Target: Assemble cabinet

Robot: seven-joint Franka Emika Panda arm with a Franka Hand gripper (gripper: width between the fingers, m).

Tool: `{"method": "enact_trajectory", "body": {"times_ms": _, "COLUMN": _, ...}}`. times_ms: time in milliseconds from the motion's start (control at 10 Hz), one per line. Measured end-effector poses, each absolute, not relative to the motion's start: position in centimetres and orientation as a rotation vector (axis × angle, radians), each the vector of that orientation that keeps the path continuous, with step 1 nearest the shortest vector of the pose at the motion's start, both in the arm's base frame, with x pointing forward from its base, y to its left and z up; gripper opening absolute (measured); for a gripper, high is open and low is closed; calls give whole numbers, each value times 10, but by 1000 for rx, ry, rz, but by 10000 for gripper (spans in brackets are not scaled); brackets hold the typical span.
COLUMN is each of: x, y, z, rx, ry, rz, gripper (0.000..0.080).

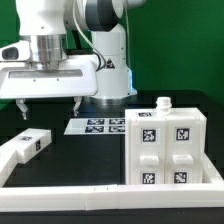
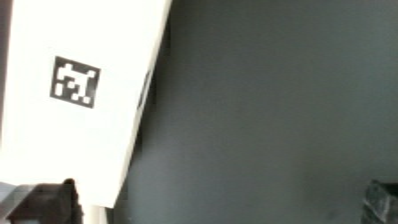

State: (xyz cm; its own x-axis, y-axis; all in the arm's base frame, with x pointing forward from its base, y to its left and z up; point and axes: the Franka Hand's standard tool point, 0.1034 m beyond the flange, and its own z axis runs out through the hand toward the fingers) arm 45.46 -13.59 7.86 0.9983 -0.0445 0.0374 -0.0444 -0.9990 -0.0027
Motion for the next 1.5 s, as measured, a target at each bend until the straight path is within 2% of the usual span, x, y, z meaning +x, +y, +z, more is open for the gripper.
{"method": "enact_trajectory", "body": {"times_ms": 300, "x": 453, "y": -139, "z": 75, "rx": -3116, "ry": 297, "rz": -53, "gripper": 797}}
{"method": "enact_trajectory", "body": {"times_ms": 500, "x": 443, "y": -166, "z": 67, "rx": -3094, "ry": 435, "rz": -45, "gripper": 797}}
{"method": "enact_trajectory", "body": {"times_ms": 1000, "x": 438, "y": -188, "z": 50, "rx": -3119, "ry": 336, "rz": -21, "gripper": 797}}
{"method": "enact_trajectory", "body": {"times_ms": 1300, "x": 433, "y": -193, "z": 34, "rx": -3140, "ry": 292, "rz": -16, "gripper": 797}}
{"method": "enact_trajectory", "body": {"times_ms": 1500, "x": 426, "y": -196, "z": 17, "rx": -3155, "ry": 280, "rz": -4, "gripper": 797}}
